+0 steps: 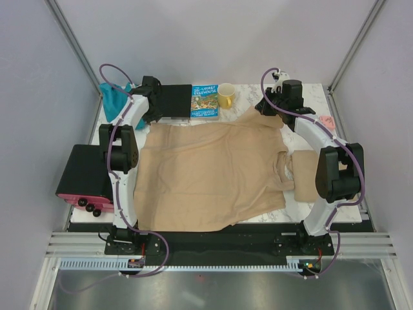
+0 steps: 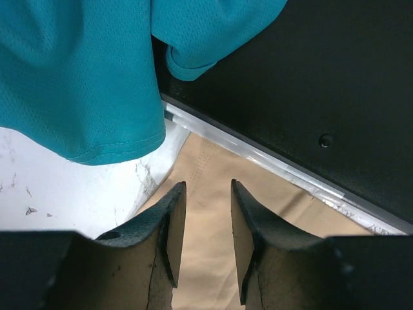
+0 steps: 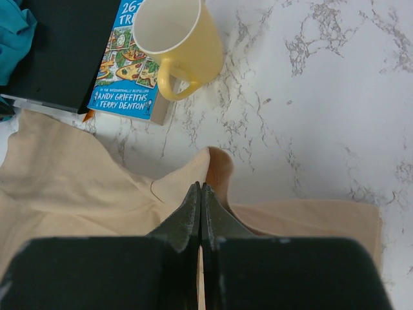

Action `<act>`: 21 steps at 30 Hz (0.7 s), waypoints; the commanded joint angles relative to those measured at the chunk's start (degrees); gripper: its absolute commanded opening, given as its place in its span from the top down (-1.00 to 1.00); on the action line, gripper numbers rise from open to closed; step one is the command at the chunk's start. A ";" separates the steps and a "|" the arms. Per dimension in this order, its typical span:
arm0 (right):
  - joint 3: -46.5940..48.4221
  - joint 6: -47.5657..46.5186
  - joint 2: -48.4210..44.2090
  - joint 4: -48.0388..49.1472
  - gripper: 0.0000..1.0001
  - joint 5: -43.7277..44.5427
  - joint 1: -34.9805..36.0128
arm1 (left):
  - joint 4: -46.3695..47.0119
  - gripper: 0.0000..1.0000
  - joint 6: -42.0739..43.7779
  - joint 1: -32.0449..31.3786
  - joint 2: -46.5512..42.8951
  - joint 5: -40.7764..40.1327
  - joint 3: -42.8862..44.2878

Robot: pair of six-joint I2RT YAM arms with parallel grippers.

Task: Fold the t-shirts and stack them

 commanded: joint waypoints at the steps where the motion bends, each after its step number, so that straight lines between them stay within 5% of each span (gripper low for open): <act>1: -0.19 0.07 -2.04 2.92 1.00 -1.55 -0.36 | 0.12 0.17 1.94 0.07 1.03 -0.52 3.42; 21: -0.10 0.33 -2.39 2.92 1.00 -2.78 -0.71 | -2.25 0.17 2.29 0.07 5.51 0.36 5.53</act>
